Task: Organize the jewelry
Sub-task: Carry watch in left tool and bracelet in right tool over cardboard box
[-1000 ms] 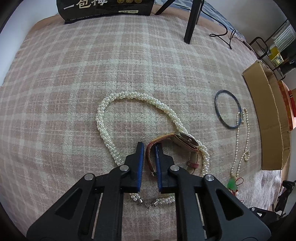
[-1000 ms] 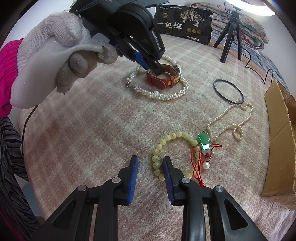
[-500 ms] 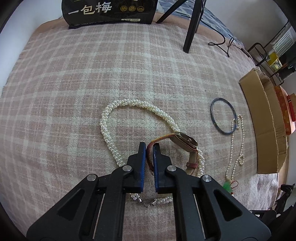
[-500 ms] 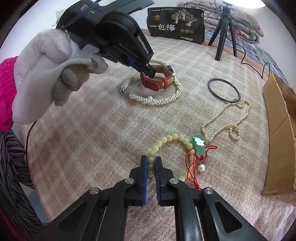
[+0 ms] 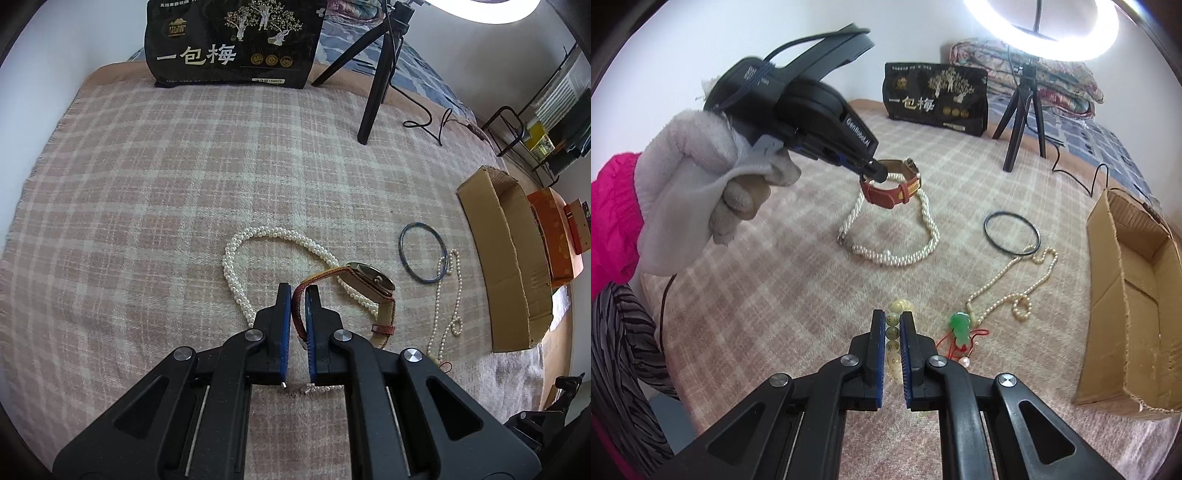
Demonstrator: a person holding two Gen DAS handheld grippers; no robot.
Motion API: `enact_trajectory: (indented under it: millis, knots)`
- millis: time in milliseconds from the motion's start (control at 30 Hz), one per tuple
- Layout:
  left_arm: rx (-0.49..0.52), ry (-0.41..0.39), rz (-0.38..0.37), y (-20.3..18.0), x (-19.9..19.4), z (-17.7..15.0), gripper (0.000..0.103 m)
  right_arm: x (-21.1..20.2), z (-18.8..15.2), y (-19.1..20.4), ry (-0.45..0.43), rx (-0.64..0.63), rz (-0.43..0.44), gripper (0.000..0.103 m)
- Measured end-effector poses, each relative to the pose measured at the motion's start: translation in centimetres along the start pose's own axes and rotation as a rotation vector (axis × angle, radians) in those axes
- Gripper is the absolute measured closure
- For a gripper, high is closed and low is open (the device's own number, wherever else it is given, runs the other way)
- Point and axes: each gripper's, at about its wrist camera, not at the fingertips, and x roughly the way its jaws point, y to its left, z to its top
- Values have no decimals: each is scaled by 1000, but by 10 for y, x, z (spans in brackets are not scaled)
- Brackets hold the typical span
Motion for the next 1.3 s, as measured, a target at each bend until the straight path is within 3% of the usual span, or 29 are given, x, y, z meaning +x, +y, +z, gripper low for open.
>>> enact_trajectory:
  millis: [300,533,833,1300]
  knots:
    - [0,-55,-23,0,-27,-2,98,-30,8,-5,-75,11,-39,98]
    - [16,-85,-57,-15,-42,0,98,-54,12,-31,-137,59,-100,98]
    - [58,-93,-99,-52,-42,3,98,-87,14,-72,-207,127,-194,98]
    - [173,-103,-138,-126,-33,5,98,-116,-4,-134,-228,238,-313,98]
